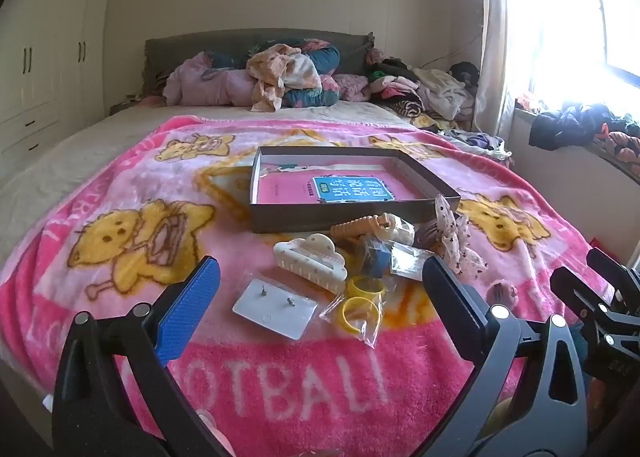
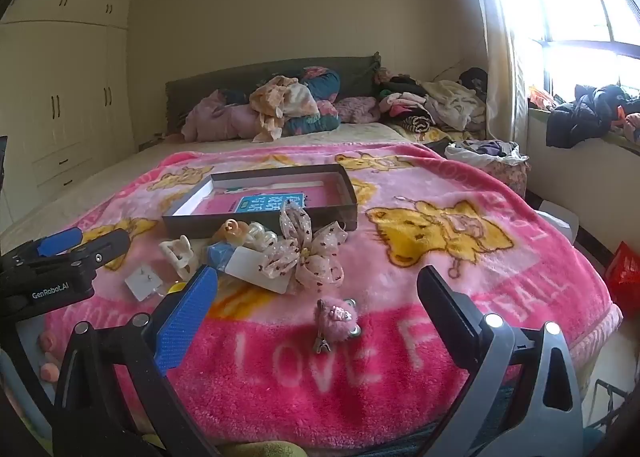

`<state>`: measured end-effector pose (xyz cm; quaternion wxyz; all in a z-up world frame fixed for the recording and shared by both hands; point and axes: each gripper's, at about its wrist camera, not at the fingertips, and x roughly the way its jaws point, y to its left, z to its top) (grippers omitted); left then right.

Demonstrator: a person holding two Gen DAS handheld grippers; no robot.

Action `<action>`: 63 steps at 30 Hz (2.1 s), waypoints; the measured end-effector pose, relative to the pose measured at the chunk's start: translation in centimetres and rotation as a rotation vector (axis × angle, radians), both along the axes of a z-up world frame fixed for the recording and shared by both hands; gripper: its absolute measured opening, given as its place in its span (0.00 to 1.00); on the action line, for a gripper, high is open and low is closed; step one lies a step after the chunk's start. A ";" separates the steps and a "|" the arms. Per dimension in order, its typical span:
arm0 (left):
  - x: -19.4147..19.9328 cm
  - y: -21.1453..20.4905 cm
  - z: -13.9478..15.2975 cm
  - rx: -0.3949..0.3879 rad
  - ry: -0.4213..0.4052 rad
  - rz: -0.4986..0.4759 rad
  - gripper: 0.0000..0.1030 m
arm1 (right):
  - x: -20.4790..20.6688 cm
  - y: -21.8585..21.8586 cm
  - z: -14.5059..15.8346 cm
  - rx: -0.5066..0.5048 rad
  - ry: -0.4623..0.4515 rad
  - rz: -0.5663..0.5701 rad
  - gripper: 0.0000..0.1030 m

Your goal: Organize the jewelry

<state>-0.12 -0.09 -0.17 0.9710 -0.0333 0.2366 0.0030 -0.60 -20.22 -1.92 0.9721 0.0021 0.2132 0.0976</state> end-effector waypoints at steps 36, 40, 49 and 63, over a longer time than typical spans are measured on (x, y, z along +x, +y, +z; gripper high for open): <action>0.1 0.0 0.0 -0.001 0.001 0.003 0.90 | 0.0 -0.4 0.0 0.006 -0.004 -0.001 0.94; 0.1 0.0 0.0 0.001 0.000 0.002 0.90 | 0.0 -0.4 0.0 0.006 -0.003 -0.001 0.94; 0.0 0.0 0.0 -0.001 -0.001 0.001 0.90 | 0.0 -0.4 0.0 0.007 -0.002 -0.002 0.94; 0.7 0.8 -0.1 -0.033 0.017 0.012 0.90 | 0.3 0.0 -0.2 0.001 0.013 0.010 0.94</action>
